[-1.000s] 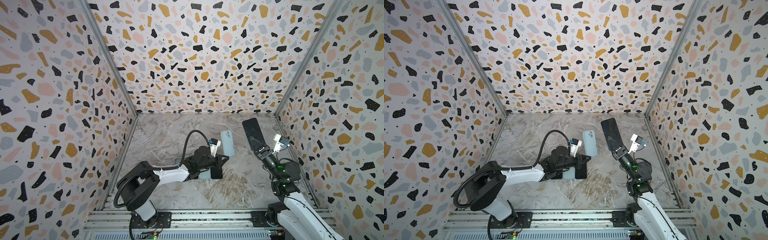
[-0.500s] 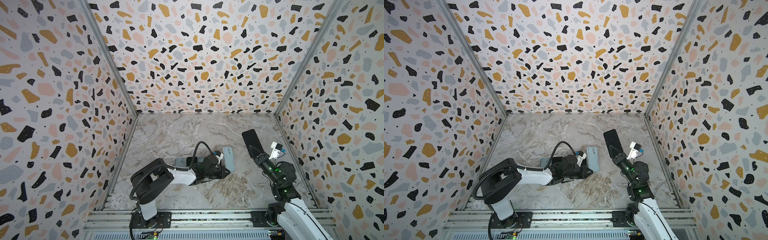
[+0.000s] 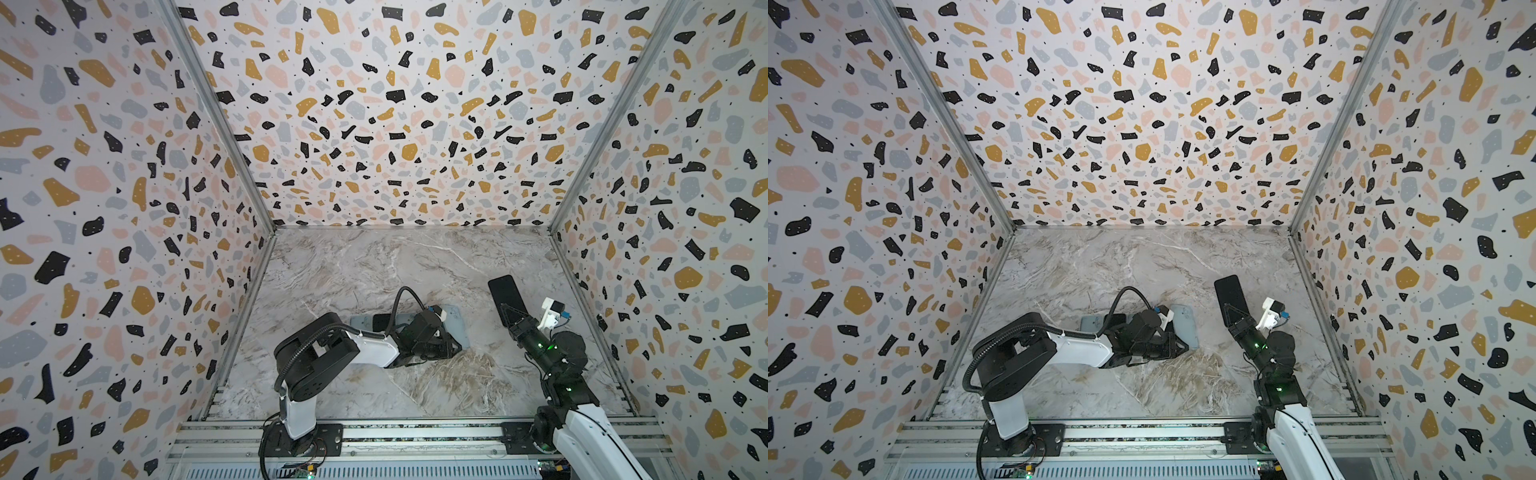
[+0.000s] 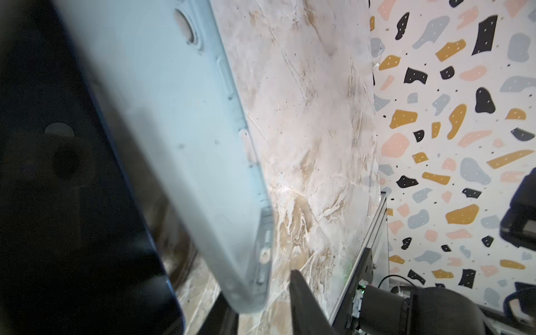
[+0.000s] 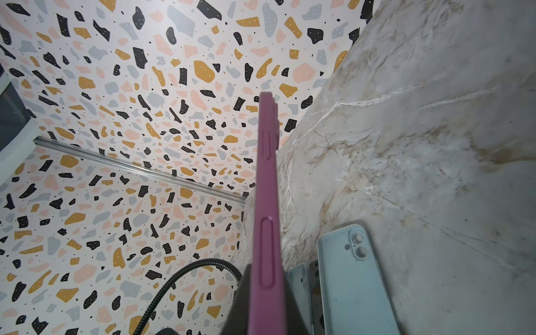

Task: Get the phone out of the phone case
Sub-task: 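Lower the mint case onto the table with the left gripper and release it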

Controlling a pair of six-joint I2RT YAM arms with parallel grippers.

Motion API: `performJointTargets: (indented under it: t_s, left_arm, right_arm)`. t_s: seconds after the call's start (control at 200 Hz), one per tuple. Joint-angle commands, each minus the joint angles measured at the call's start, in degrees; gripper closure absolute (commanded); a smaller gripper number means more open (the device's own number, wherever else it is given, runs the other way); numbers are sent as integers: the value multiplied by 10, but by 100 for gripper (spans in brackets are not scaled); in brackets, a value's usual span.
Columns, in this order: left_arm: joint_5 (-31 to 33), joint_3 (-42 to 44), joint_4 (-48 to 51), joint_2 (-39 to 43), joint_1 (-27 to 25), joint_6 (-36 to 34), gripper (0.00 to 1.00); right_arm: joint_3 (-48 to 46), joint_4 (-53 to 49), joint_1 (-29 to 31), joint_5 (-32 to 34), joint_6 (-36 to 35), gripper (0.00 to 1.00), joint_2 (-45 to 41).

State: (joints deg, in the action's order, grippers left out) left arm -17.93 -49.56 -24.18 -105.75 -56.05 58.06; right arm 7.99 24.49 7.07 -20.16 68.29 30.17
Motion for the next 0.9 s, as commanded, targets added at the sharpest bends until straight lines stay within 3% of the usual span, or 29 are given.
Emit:
performJointTargets:
  t_s: [0.0,0.21,0.401,0.556,0.686,0.896]
  left_arm:
    - [1,-18,18,10,-3,-7,58]
    - [23,-29,68,38,-3,-27,39]
    - [56,-34,124,85,-3,-51,34]
    - [149,-66,210,110,-4,-106,32]
    - [211,-96,242,94,2,-133,42]
    - [278,-170,314,30,11,-179,77]
  right_arm:
    - [10,33,-4,-7,1,100,-12]
    - [-4,34,-6,-3,2,100,-15]
    - [-10,22,-6,6,-11,100,-22]
    - [-3,-14,-6,23,-59,100,-15]
    - [-15,-3,-6,14,-64,100,-6]
    - [-1,-25,-6,9,-85,100,-16]
